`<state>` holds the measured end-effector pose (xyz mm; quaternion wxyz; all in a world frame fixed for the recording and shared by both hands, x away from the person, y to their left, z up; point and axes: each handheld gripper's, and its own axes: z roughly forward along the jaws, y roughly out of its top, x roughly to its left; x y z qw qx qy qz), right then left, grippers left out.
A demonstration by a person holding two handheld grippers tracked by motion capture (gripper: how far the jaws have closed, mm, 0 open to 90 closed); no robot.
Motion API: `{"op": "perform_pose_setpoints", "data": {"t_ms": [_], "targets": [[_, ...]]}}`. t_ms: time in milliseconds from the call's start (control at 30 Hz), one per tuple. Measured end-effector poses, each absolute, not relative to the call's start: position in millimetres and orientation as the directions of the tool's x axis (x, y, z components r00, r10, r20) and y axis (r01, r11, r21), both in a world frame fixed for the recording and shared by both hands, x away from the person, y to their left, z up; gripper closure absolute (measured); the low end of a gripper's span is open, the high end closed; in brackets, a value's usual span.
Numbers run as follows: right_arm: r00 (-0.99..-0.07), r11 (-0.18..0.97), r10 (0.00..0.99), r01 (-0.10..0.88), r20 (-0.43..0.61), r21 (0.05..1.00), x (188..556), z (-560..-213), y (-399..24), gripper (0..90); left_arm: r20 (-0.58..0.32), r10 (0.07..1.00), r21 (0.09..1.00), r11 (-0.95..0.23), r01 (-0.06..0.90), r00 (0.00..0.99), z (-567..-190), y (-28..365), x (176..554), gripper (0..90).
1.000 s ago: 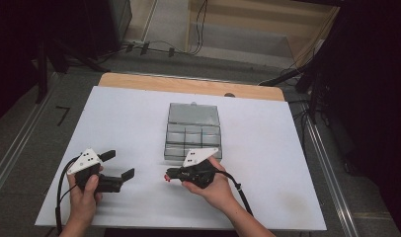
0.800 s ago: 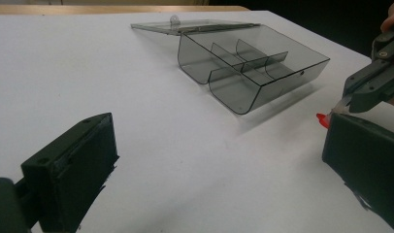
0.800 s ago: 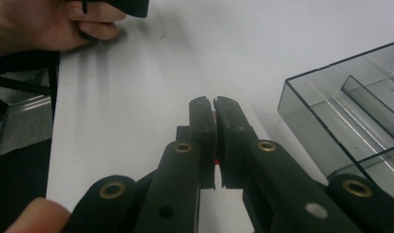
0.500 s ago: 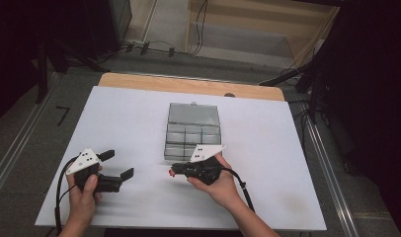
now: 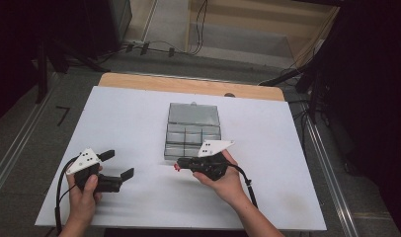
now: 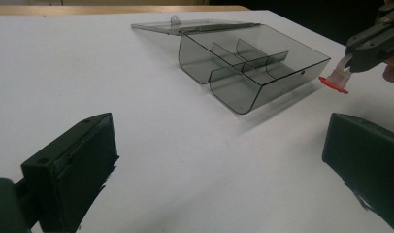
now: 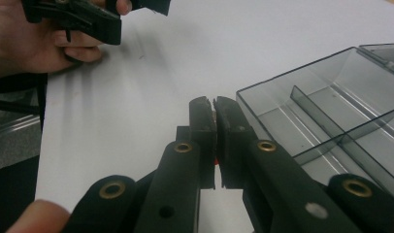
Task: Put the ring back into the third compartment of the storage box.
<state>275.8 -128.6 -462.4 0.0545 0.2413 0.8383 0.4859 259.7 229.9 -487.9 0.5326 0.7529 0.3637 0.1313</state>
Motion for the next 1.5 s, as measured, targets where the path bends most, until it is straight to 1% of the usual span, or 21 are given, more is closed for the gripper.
{"op": "perform_pose_setpoints", "data": {"t_ms": [1500], "targets": [[-0.824,0.341,0.547,0.378,0.145,0.861,293,-460,-160,84.8,-0.191,0.684,0.895,-0.173,0.412,0.704,-489,228,260,0.0]]}}
